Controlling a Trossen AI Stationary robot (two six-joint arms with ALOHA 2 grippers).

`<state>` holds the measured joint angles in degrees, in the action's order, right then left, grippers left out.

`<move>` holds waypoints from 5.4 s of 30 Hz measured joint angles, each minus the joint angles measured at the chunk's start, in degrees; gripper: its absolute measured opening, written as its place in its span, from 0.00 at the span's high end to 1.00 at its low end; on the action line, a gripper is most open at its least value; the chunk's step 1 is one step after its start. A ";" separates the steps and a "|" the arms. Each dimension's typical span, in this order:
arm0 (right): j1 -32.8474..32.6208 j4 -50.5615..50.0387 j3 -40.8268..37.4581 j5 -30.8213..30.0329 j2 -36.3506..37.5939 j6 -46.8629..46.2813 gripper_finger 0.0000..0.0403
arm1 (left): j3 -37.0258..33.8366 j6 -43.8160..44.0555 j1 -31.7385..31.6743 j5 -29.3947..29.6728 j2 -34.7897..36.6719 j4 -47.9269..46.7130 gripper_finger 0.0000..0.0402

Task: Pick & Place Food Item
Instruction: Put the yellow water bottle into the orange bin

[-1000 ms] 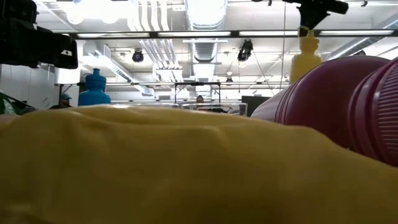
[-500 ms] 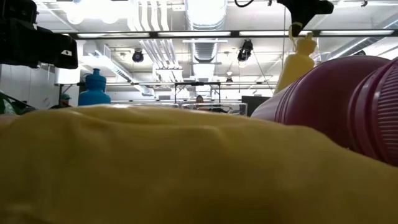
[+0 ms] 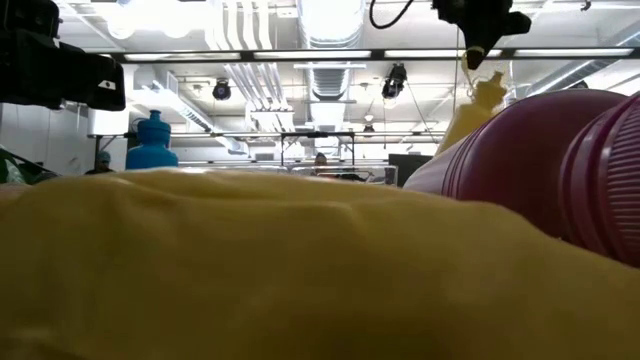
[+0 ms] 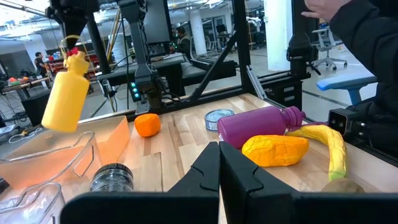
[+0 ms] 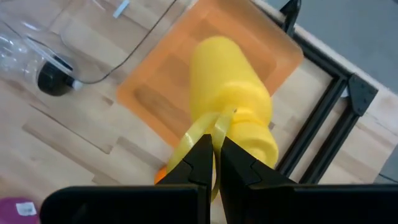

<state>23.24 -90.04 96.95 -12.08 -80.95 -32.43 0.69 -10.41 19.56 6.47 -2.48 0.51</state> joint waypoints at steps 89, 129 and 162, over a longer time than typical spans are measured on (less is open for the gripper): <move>-0.57 3.23 -13.91 7.51 3.80 -4.63 0.97 | 0.02 0.00 0.00 0.00 -0.02 0.00 1.00; 8.20 8.00 -3.44 6.86 -9.81 7.94 0.98 | 0.00 0.00 0.00 0.01 -0.01 0.01 1.00; 10.61 16.74 3.16 2.54 -18.74 19.71 0.98 | 0.01 0.00 0.00 0.00 -0.02 0.00 1.00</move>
<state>33.85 -73.30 100.12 -9.54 -99.69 -12.71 0.69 -10.41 19.56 6.47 -2.50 0.51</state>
